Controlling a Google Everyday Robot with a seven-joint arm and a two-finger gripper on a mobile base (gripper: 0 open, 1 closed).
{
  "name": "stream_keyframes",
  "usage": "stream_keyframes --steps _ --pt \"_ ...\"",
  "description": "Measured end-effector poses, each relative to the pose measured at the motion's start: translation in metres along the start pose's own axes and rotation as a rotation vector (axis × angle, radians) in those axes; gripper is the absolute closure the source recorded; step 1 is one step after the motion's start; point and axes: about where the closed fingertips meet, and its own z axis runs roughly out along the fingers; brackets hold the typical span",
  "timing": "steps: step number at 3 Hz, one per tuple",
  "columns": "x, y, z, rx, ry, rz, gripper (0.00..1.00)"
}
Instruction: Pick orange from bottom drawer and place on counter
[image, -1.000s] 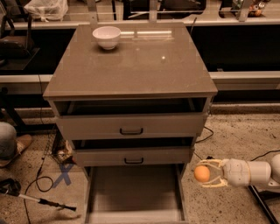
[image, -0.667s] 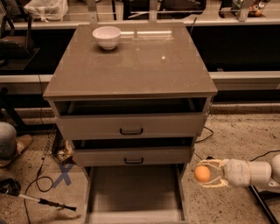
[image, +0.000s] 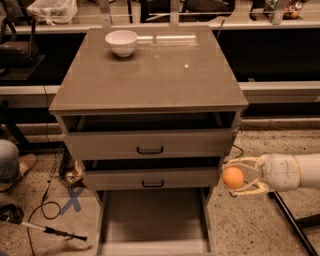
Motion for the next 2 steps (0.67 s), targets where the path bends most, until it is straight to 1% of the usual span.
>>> stream_keyframes --steps 1,2 --pt "-0.0561 -0.0396 -0.0017 -0.015 0.002 -0.108 1.00" --pt "-0.0623 -0.0436 -0.0019 -0.019 0.007 -0.120 1.00"
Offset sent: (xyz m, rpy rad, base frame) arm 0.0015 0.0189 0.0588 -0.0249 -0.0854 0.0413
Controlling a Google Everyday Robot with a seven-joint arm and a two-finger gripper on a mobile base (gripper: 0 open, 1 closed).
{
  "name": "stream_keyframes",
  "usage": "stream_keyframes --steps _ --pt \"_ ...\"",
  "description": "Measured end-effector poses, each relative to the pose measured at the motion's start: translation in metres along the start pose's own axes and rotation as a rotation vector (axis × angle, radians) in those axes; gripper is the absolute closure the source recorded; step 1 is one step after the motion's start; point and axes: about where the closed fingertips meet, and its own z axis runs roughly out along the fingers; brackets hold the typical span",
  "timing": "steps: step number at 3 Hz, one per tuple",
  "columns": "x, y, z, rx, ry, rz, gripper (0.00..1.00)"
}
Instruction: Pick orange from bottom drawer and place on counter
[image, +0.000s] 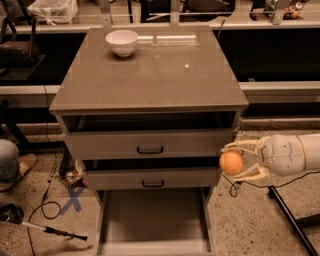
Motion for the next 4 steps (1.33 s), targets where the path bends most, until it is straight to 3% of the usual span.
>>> stream_keyframes --steps 1,2,3,4 --pt "0.004 0.000 0.005 0.030 0.000 0.027 1.00" --pt "0.005 -0.032 0.005 0.066 0.001 0.070 1.00" --pt "0.016 -0.114 -0.007 0.128 0.042 0.149 1.00" --pt "0.032 -0.154 -0.006 0.153 0.060 0.241 1.00"
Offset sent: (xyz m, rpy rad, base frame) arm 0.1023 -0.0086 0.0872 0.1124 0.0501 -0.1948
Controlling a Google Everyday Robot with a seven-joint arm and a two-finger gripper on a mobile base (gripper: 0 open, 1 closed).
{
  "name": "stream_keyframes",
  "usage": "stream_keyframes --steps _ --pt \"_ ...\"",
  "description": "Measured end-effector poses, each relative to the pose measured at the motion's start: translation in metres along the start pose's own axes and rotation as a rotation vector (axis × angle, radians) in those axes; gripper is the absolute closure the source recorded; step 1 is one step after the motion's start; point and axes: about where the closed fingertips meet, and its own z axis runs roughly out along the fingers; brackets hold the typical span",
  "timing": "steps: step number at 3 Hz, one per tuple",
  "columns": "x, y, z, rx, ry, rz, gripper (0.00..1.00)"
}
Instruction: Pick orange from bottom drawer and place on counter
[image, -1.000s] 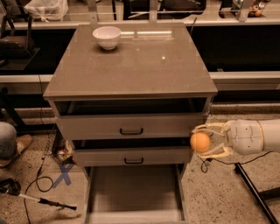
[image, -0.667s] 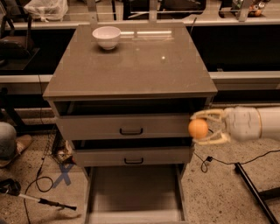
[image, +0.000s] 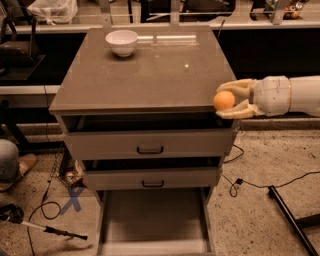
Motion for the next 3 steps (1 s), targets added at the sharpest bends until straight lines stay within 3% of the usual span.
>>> stream_keyframes --steps 1,2,3 --pt "0.008 -0.033 0.022 0.007 0.009 0.072 1.00" --pt "0.005 -0.065 0.065 -0.001 -0.005 0.114 1.00" --pt "-0.001 -0.078 0.093 -0.020 -0.020 0.124 1.00"
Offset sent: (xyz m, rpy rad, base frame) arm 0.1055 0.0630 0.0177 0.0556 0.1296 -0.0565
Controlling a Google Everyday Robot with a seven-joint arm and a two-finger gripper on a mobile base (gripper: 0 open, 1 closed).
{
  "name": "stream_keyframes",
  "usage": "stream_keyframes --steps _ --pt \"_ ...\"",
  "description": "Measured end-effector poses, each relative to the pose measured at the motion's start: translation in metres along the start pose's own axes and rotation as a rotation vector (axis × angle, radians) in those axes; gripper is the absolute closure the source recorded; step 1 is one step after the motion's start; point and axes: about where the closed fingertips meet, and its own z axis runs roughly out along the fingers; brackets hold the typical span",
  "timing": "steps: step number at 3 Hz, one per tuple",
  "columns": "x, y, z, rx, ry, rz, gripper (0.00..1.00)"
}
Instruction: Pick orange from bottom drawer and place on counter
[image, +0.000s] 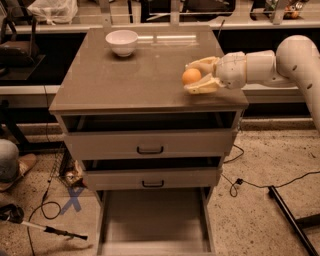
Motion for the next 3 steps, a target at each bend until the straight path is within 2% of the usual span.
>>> stream_keyframes --steps 2,3 --pt "-0.006 -0.015 0.048 -0.012 -0.016 0.031 1.00" --pt "-0.006 -0.020 0.065 -0.031 -0.006 0.058 0.83"
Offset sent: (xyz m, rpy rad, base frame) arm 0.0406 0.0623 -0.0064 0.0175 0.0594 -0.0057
